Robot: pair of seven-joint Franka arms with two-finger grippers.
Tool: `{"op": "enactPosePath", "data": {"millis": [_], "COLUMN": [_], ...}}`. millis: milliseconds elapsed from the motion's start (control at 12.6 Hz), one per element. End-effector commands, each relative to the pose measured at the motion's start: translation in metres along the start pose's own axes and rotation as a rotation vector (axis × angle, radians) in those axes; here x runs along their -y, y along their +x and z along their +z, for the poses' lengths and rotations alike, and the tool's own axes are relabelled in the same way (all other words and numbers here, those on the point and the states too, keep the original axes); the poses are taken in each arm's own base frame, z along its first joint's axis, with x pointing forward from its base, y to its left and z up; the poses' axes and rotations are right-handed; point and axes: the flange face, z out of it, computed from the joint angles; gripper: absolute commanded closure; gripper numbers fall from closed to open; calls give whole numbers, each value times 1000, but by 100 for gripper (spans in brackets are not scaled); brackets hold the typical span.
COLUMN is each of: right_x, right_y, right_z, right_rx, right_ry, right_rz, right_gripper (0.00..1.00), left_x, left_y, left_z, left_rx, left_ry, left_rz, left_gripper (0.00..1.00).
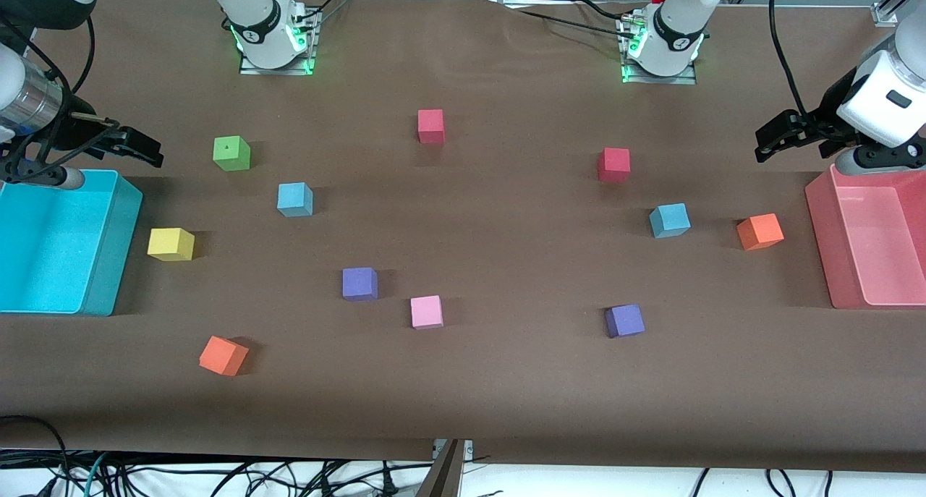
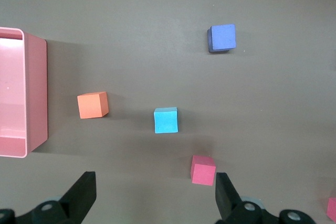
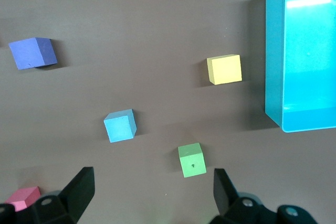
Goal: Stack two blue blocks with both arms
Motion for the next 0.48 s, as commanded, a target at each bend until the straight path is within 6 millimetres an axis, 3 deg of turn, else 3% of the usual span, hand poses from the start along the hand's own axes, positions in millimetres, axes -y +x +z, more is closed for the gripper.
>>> {"op": "enactPosePath", "data": {"millis": [0, 398], "right_x": [1, 4], "right_y": [-4, -7], "right_z": [0, 13], "right_rx": [9, 36], "right_ry": [11, 6], "right_rz": [-11, -16], "right_gripper": [0, 0], "left_x": [-1, 1], "left_y": [0, 0], "left_z": [-7, -6], "left_rx": [7, 10], "left_ry": [-24, -22], "left_rz": [15, 11], "left_gripper": [0, 0]}}
